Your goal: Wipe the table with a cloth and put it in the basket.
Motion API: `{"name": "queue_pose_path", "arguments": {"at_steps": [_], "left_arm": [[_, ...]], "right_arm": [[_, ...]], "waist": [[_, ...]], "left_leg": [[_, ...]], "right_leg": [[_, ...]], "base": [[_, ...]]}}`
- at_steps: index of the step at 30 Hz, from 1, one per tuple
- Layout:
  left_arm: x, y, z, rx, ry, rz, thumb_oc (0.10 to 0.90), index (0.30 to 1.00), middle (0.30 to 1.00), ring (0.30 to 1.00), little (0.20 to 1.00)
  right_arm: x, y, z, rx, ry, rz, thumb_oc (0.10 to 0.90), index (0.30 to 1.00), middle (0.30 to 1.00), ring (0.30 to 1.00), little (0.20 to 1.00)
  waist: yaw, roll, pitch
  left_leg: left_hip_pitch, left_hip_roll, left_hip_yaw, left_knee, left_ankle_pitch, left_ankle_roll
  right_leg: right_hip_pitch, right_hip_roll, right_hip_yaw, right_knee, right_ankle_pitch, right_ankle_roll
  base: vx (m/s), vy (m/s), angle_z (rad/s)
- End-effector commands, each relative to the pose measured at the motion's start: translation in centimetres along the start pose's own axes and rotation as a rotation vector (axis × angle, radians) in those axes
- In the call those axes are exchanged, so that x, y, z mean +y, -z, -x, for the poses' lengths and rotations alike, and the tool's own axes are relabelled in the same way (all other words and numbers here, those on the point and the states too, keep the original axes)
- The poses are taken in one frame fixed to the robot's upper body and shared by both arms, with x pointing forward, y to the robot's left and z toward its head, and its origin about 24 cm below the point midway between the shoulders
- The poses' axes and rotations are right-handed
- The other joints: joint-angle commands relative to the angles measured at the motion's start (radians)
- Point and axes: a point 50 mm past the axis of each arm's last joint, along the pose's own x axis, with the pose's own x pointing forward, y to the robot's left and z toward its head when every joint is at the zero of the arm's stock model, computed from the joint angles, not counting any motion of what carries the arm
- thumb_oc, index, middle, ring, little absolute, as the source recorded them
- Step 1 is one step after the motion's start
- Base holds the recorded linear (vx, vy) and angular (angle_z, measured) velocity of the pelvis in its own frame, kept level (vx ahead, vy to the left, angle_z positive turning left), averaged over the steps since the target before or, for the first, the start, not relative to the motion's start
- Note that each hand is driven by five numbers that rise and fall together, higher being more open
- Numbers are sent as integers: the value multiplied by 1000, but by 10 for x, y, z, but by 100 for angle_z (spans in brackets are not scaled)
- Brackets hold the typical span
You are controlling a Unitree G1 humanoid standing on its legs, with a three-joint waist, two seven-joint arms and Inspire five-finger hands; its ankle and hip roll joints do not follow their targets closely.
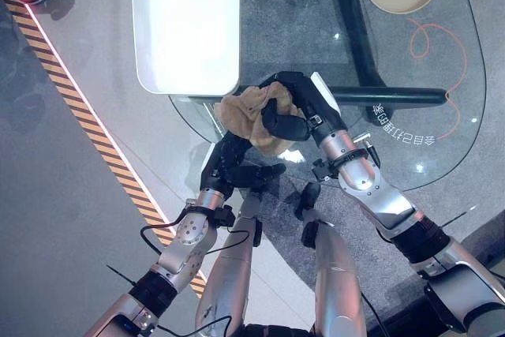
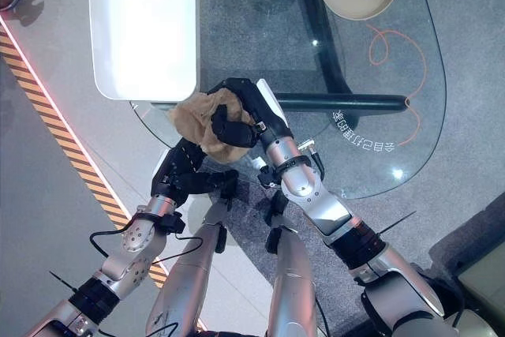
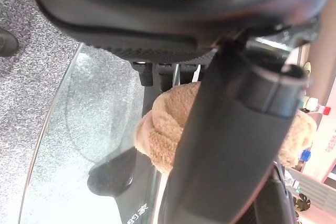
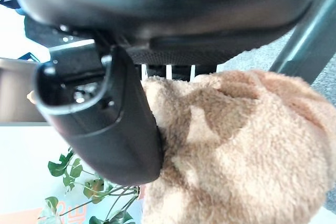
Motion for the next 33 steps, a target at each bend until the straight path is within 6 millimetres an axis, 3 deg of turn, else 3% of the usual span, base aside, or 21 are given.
{"name": "queue_pose_path", "arguments": {"at_steps": [1, 13, 20, 29, 30, 31, 32, 33], "left_arm": [[-28, -49, 2, -267, 126, 83, 800, 900, 900, 900, 900], [-52, -71, -1, -359, 182, 146, 800, 900, 900, 900, 900], [-54, -74, -4, -369, 183, 135, 800, 900, 900, 900, 900], [-48, -78, -5, -389, 180, 100, 800, 900, 900, 900, 900], [-49, -79, -5, -394, 186, 98, 438, 589, 589, 589, 538], [-49, -79, -4, -398, 186, 98, 248, 427, 427, 427, 348], [-49, -80, -4, -402, 187, 95, 100, 300, 300, 300, 200], [-49, -80, -4, -409, 191, 89, 100, 300, 300, 300, 200]], "right_arm": [[4, -66, 1, -343, -58, -77, 100, 300, 300, 300, 200], [47, -81, 3, -352, -345, -241, 100, 300, 300, 300, 200], [75, -76, 9, -289, -572, -271, 100, 300, 300, 300, 200], [74, -76, 7, -301, -606, -214, 100, 300, 300, 300, 200], [74, -76, 6, -301, -604, -210, 100, 300, 300, 300, 200], [74, -75, 6, -300, -602, -206, 100, 300, 300, 300, 200], [74, -75, 6, -299, -599, -206, 100, 300, 300, 300, 200], [73, -74, 6, -297, -595, -204, 100, 300, 300, 300, 200]], "waist": [[14, 9, -26], [27, 1, -26], [37, -6, -26], [48, -20, -26], [48, -20, -26], [49, -19, -26], [48, -20, -26], [48, -20, -26]], "left_leg": [[-4, -21, 65, 143, -171, 62], [-18, -30, 51, 148, -165, 62], [-23, -31, 47, 146, -158, 61], [-24, -29, 39, 143, -153, 61], [-24, -30, 38, 142, -152, 60], [-24, -31, 38, 140, -151, 59], [-22, -31, 38, 139, -152, 61], [-24, -30, 38, 140, -152, 61]], "right_leg": [[-3, -3, 58, -99, 121, 83], [-10, -1, 53, -97, 122, 80], [-7, -1, 46, -103, 124, 79], [-5, 2, 40, -108, 132, 83], [-5, 3, 40, -110, 133, 83], [-4, 3, 39, -112, 134, 83], [-3, 3, 40, -112, 133, 83], [-4, 2, 40, -112, 135, 84]], "base": [[0, 0, 0], [0, 0, 0], [0, -4, 0], [-1, -10, 1], [0, 0, 0], [0, 0, 0], [0, 0, 0], [0, 0, 0]]}}
